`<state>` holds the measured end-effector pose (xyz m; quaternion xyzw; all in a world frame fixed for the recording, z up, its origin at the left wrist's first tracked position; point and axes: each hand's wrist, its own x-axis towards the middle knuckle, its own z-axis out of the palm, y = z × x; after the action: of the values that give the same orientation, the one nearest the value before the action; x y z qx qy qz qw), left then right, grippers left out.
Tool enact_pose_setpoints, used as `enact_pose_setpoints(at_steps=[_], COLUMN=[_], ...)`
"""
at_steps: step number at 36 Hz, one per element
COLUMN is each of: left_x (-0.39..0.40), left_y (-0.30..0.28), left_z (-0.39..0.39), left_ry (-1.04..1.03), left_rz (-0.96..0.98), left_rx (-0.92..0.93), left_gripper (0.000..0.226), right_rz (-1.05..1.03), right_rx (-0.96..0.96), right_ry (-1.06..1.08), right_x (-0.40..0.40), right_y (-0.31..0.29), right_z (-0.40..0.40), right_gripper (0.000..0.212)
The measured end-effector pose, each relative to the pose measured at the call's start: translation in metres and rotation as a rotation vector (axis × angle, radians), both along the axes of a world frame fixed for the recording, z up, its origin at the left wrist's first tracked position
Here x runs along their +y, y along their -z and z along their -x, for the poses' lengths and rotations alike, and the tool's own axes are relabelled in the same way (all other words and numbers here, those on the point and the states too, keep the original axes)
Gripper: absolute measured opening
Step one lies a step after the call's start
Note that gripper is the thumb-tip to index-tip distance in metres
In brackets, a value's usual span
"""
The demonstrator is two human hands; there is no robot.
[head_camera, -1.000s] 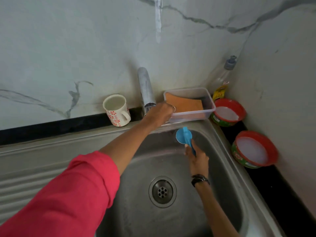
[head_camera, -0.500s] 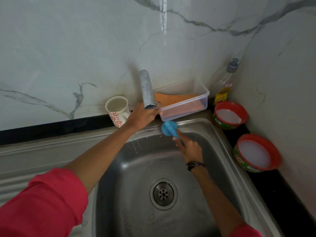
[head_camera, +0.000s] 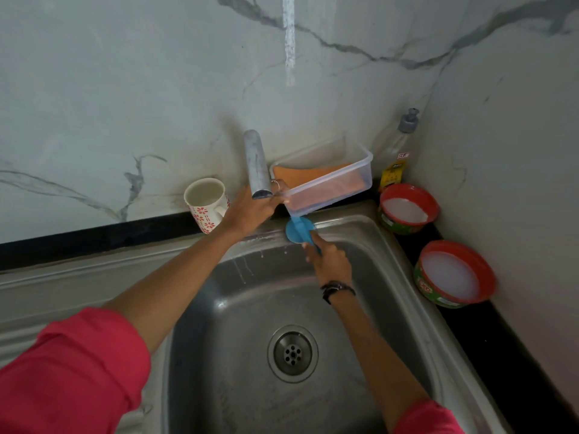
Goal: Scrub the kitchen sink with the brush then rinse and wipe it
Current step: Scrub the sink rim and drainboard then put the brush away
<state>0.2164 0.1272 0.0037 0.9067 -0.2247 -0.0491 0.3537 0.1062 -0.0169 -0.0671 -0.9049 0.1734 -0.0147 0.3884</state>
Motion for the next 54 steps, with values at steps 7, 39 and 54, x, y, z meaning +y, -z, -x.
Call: enact_pose_setpoints(at_steps=[7,39,54], left_x=[-0.001,-0.021,-0.05], left_y=[-0.004,0.001,0.009], left_z=[0.002,0.002,0.015], left_ry=[0.028,0.146,0.201], left_rz=[-0.045,-0.126,-0.254], left_rx=[-0.032,-0.321,-0.351], left_gripper=[0.023,0.013,0.009], right_rz=[-0.029,0.458,0.402], right_rx=[0.006,0.135,0.145], right_ry=[0.5,0.132,0.354], right_x=[-0.05,-0.022,-0.036], right_y=[-0.015,-0.027,-0.015], right_z=[0.009,0.013,0.062], right_gripper=[0.043,0.045,0.047])
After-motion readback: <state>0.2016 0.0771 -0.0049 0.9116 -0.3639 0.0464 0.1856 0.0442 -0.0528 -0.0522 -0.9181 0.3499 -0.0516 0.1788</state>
